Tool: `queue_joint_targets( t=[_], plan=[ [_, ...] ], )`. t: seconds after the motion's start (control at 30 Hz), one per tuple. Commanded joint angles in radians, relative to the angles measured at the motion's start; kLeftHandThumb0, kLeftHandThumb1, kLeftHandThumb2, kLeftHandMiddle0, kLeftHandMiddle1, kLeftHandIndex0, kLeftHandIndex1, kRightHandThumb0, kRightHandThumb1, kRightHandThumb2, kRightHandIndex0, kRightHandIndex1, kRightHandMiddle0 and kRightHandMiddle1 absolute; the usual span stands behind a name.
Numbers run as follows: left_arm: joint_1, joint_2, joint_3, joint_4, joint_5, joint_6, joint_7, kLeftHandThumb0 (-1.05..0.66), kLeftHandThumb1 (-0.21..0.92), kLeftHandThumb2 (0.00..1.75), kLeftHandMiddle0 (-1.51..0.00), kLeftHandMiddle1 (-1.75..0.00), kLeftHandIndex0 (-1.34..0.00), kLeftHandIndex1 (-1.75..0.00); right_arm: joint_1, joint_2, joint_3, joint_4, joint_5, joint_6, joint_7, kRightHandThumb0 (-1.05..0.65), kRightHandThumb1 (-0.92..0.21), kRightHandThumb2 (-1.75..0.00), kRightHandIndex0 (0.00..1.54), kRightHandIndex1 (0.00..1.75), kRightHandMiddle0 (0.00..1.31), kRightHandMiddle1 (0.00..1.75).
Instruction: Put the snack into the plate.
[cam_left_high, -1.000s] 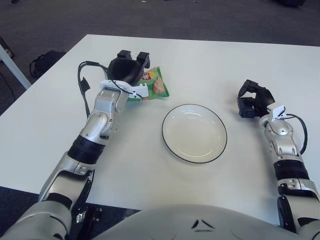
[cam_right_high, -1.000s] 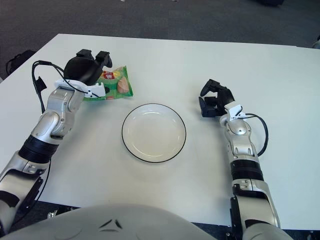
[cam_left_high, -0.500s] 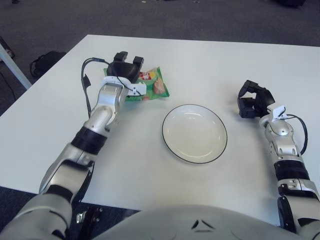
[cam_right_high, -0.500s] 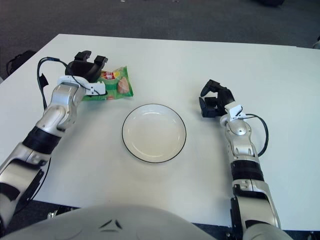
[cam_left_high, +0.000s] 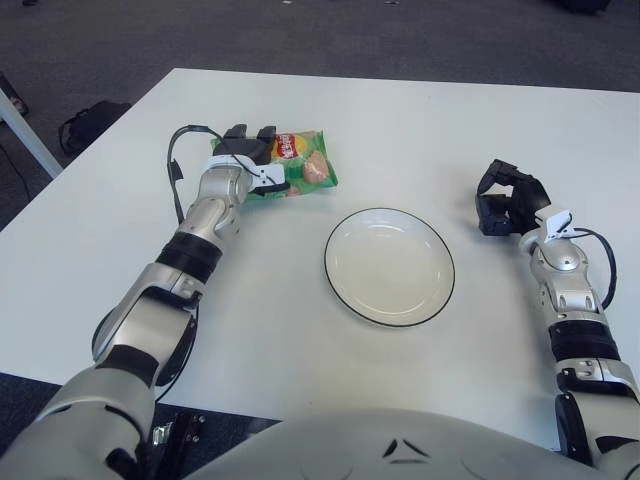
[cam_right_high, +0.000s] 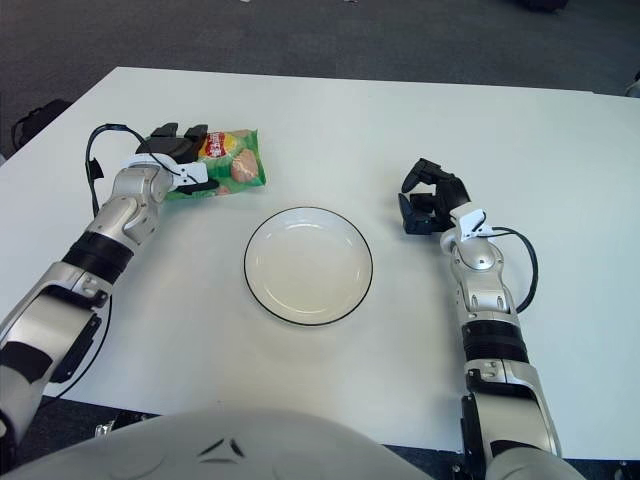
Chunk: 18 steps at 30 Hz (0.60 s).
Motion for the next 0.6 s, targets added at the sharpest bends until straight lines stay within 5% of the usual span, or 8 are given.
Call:
queue_joint_targets(
  t=[0.0,0.27,0.33,0.4,0.57],
  plan=[
    [-0.059,-0.026,-0.039,0.235,-0.029,-0.060,0.080,-1.05,0.92,0.51,0.00,0.00,0.00,-0.08,0.076,0.011,0.026,0.048,-0.028,0.067,0.022,-0.49,-0.30,-1.33,1.33,1.75,0.63,1.75],
    [-0.089,-0.036,-0.057,0.411,-0.086,-0.151,0.145,-1.05,0.92,0.59,-0.05,-0.03,0.00,-0.28,0.088,0.008,0.033,0.023,-0.037,0.070,0.021,-0.49,-0.30,-1.33,1.32,1.75,0.63,1.75],
    [-0.090,-0.036,-0.062,0.434,-0.105,-0.175,0.147,-1.05,0.92,0.60,-0.04,-0.50,0.00,-0.38,0.090,0.007,0.034,0.020,-0.036,0.068,0.022,-0.49,-0.30,-1.34,1.32,1.75,0.63,1.75],
    [-0.089,-0.035,-0.067,0.452,-0.123,-0.193,0.150,-1.05,0.92,0.61,-0.06,-0.78,0.00,-0.44,0.091,0.006,0.034,0.018,-0.034,0.065,0.025,-0.49,-0.30,-1.34,1.32,1.75,0.63,1.75],
    [-0.087,-0.038,-0.059,0.485,-0.177,-0.229,0.161,-1.05,0.92,0.62,-0.12,-1.03,0.00,-0.70,0.093,0.005,0.034,0.013,-0.031,0.057,0.027,-0.49,-0.29,-1.34,1.32,1.75,0.63,1.75]
  ],
)
